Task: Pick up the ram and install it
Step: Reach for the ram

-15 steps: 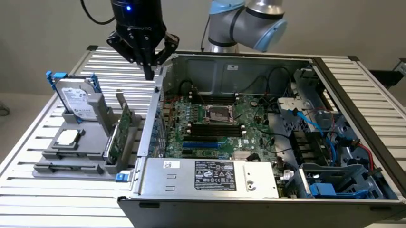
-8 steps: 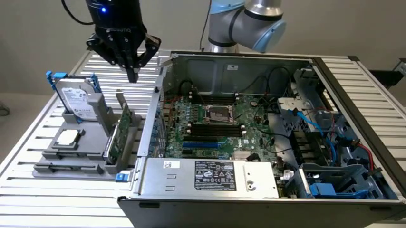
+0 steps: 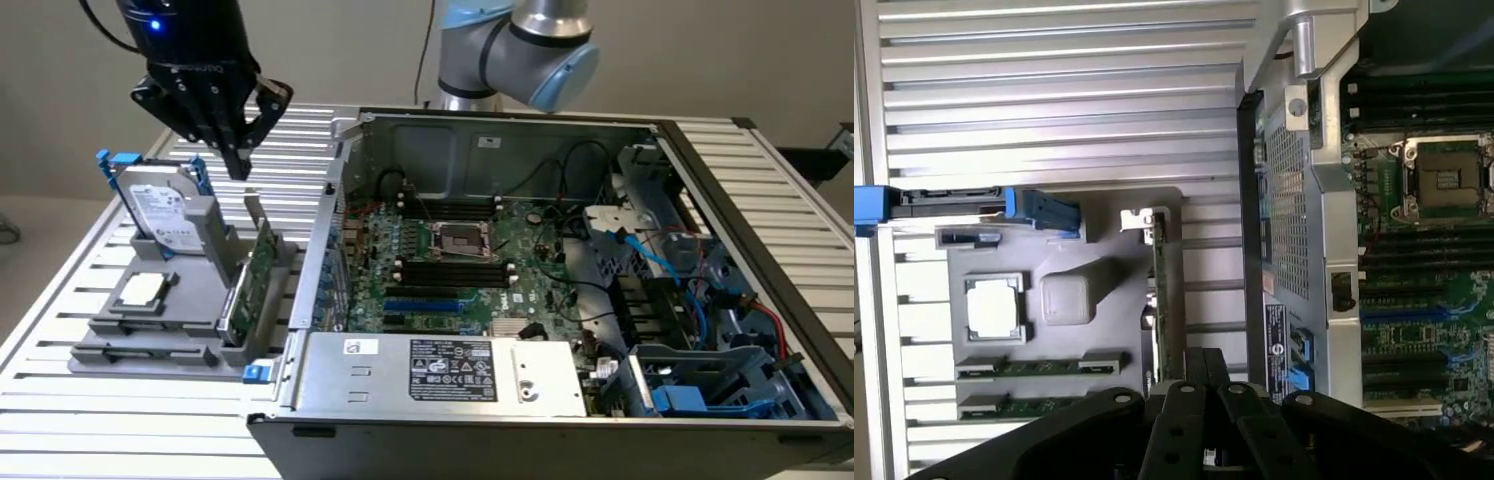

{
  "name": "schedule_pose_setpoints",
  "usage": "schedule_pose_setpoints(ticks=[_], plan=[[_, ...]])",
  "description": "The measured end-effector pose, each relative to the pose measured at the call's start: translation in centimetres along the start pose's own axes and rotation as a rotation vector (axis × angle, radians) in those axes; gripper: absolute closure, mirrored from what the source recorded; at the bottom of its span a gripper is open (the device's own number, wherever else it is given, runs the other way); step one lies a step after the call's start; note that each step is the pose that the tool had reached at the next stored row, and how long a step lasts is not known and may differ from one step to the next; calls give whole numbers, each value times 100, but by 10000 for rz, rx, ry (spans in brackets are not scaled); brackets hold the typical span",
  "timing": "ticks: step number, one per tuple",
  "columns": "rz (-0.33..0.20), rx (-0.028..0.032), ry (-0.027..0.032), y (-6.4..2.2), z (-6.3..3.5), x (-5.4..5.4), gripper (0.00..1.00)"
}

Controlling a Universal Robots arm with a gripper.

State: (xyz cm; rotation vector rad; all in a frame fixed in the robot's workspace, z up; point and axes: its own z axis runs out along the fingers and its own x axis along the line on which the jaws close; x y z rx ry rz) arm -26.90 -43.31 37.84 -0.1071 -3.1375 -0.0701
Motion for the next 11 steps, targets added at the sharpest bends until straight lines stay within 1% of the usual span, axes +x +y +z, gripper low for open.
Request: schedule_pose_setpoints(ticks=[9, 11], plan=[[0, -1, -2, -141, -3, 401, 89], [0, 0, -2, -177, -1, 464, 89]])
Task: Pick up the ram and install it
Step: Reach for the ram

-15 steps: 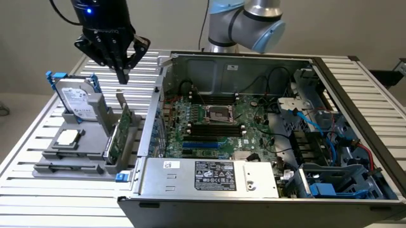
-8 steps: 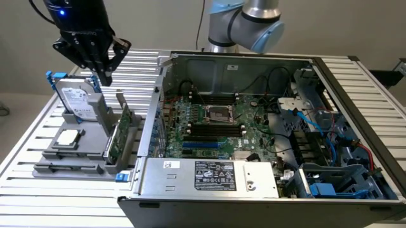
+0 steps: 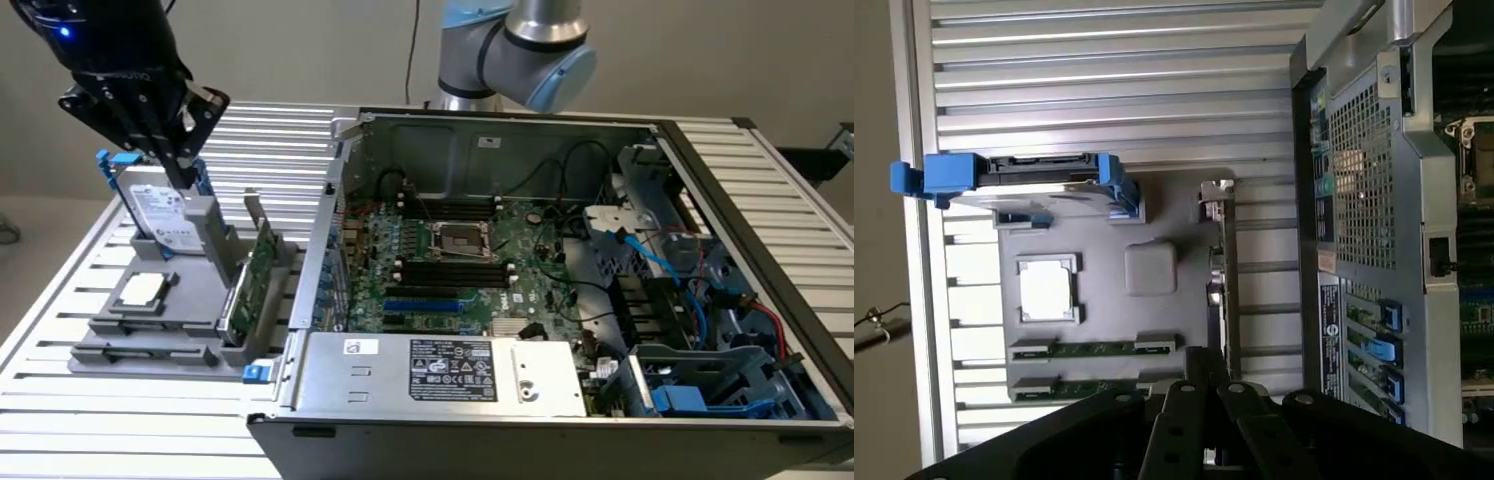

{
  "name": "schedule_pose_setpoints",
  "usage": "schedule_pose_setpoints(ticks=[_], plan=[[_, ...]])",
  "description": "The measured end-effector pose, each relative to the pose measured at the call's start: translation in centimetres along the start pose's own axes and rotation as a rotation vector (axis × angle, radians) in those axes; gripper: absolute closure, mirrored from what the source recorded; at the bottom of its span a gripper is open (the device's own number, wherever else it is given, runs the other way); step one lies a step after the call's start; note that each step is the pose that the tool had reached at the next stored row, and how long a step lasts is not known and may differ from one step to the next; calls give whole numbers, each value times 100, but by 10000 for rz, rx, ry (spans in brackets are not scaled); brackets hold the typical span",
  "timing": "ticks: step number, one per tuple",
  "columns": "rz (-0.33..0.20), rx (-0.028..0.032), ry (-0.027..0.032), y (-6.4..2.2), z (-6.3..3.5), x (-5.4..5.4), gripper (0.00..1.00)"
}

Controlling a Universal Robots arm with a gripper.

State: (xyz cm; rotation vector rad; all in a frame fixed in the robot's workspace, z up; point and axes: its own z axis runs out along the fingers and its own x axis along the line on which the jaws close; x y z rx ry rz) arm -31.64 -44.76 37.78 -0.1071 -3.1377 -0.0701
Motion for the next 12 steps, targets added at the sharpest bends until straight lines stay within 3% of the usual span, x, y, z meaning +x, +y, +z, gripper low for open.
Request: schedule_pose_setpoints(ticks=[12], plan=[[-12, 0, 7, -303, 51, 141, 89]])
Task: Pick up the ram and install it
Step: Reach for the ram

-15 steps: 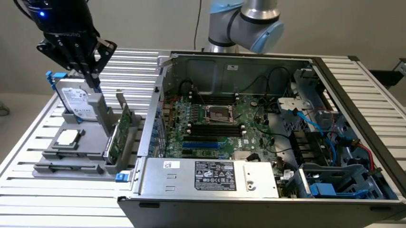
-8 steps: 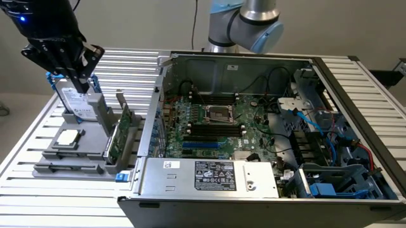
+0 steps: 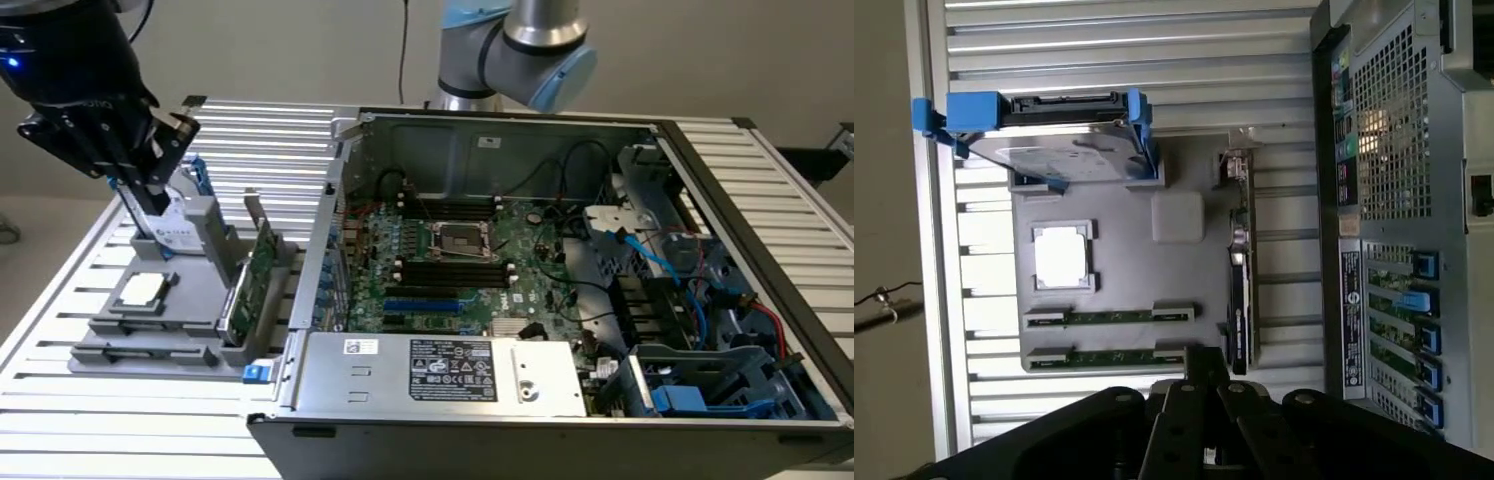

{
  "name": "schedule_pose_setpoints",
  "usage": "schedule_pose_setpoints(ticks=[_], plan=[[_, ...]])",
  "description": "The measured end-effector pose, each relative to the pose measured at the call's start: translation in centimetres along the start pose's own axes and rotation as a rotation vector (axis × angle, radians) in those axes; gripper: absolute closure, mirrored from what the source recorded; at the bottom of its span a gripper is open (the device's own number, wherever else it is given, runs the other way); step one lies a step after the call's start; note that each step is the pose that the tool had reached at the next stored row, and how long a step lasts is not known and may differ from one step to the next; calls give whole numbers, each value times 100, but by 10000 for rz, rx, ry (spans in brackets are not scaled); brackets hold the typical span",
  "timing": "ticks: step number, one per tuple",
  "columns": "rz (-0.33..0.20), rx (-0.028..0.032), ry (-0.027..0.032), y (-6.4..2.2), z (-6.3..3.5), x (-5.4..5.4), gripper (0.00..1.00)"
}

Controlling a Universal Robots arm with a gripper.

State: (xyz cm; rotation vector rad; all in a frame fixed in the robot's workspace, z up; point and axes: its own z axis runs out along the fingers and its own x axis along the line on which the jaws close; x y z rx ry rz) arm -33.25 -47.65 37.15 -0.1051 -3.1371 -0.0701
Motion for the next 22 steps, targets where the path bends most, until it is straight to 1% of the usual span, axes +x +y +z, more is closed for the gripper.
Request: schedule_pose_setpoints(ticks=[3, 11, 16, 22], plan=[[1, -1, -1, -56, 20, 70, 89], [0, -1, -1, -180, 79, 297, 89], [-1, -2, -1, -231, 125, 491, 89], [-7, -1, 0, -232, 124, 496, 89]])
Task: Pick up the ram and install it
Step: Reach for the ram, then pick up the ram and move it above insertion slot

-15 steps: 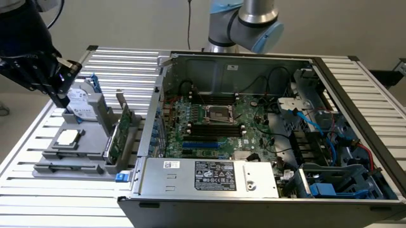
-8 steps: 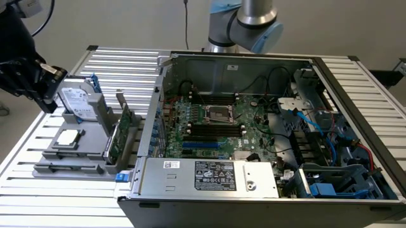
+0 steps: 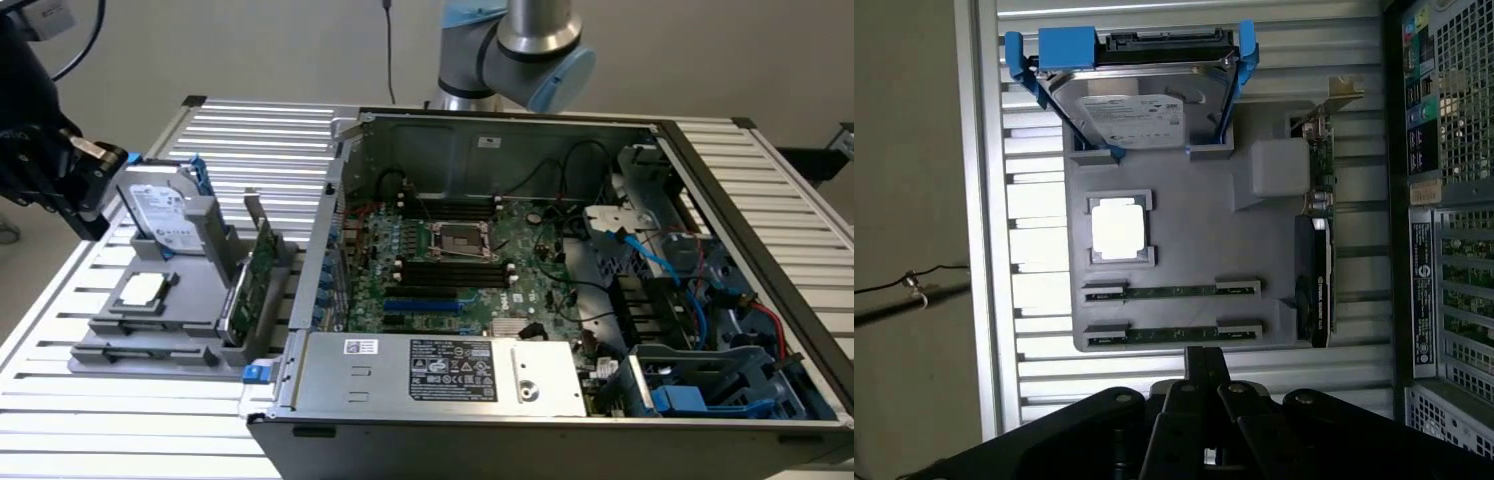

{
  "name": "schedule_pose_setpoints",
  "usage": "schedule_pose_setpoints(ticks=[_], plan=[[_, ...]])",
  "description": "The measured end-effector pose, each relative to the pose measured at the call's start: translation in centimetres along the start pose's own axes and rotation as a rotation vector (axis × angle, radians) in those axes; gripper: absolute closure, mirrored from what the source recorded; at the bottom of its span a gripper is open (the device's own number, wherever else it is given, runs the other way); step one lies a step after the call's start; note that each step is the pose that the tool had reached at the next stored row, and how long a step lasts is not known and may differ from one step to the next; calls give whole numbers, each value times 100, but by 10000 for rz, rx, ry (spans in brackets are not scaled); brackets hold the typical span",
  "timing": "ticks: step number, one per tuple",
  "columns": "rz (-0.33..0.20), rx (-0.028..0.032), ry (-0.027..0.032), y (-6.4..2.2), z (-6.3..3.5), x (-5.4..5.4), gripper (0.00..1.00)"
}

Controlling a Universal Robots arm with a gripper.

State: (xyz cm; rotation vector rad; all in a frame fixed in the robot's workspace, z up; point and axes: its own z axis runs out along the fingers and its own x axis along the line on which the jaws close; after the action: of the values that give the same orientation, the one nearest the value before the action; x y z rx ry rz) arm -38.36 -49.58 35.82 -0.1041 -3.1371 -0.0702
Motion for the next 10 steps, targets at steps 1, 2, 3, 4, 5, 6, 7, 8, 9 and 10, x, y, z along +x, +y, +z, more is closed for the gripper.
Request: schedule_pose_setpoints(ticks=[1, 2, 3, 4, 5, 6, 7, 8, 9, 10], plan=[[0, 0, 0, 0, 0, 0, 89], [0, 0, 0, 0, 0, 0, 89], [0, 0, 0, 0, 0, 0, 89], [0, 0, 0, 0, 0, 0, 89], [0, 0, 0, 0, 0, 0, 89], [1, 0, 0, 0, 0, 0, 89], [0, 0, 0, 0, 0, 0, 89], [0, 0, 0, 0, 0, 0, 89], [0, 0, 0, 0, 0, 0, 89], [-1, 2, 2, 0, -1, 2, 89]])
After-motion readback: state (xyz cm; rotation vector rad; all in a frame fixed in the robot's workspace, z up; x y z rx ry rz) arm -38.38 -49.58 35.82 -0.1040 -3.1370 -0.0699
